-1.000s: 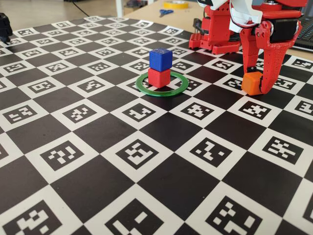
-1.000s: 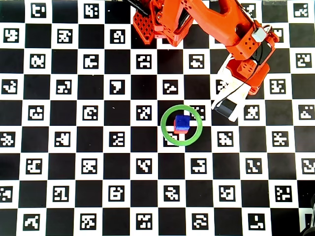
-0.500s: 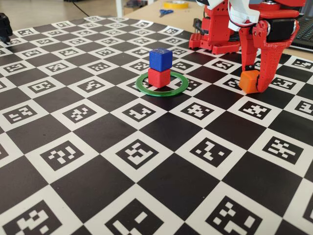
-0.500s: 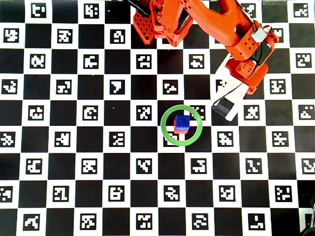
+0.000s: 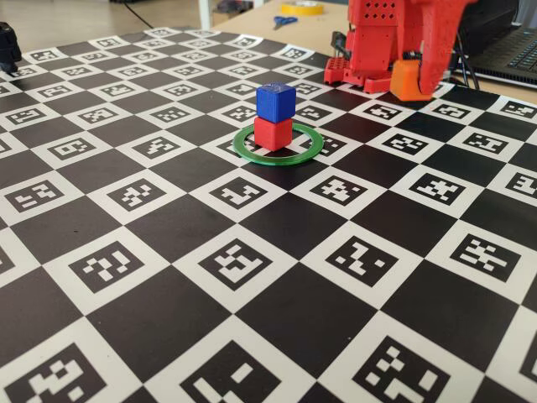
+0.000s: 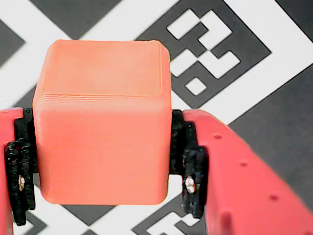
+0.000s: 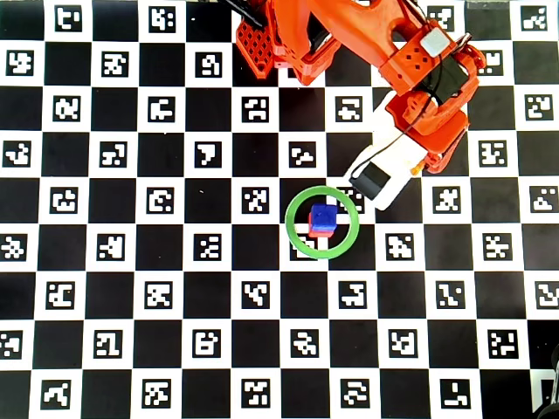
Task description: Grab the red cube then put it in the green circle then put the blue cube on top and finally the orange cube on top
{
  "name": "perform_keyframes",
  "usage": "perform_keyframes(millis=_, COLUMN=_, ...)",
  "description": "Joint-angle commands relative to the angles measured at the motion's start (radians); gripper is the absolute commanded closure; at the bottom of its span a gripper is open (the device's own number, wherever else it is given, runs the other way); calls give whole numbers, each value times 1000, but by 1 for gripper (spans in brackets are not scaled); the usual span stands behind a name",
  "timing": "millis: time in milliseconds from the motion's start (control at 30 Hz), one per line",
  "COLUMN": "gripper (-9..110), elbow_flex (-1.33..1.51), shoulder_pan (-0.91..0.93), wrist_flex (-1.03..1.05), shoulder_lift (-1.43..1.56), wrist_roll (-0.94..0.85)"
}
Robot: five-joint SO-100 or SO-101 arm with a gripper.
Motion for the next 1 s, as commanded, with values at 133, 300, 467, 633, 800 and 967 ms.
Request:
perform_keyframes(millis=133, gripper=99, elbow_flex=-245, shoulder_pan=130, wrist_flex=135, shoulder_lift=63, wrist_roll=40)
perform_keyframes(millis=300, gripper=99, elbow_flex=-341, shoulder_pan=244, wrist_flex=169, shoulder_lift=35, wrist_roll=89)
perform_keyframes(millis=467, gripper=99, elbow_flex=-413, shoulder_pan=339, wrist_flex=190, shoulder_lift=-2, wrist_roll=137)
perform_keyframes(millis=633, gripper=99, elbow_flex=-457, shoulder_pan=403, wrist_flex=210, shoulder_lift=-41, wrist_roll=181)
perform_keyframes(millis=800, gripper=99, elbow_flex=-460, shoulder_pan=451, wrist_flex=216, shoulder_lift=-69, wrist_roll=215)
perform_keyframes(millis=967, gripper=99, elbow_flex=-468, shoulder_pan=476, wrist_flex=238, shoulder_lift=-91, wrist_roll=255)
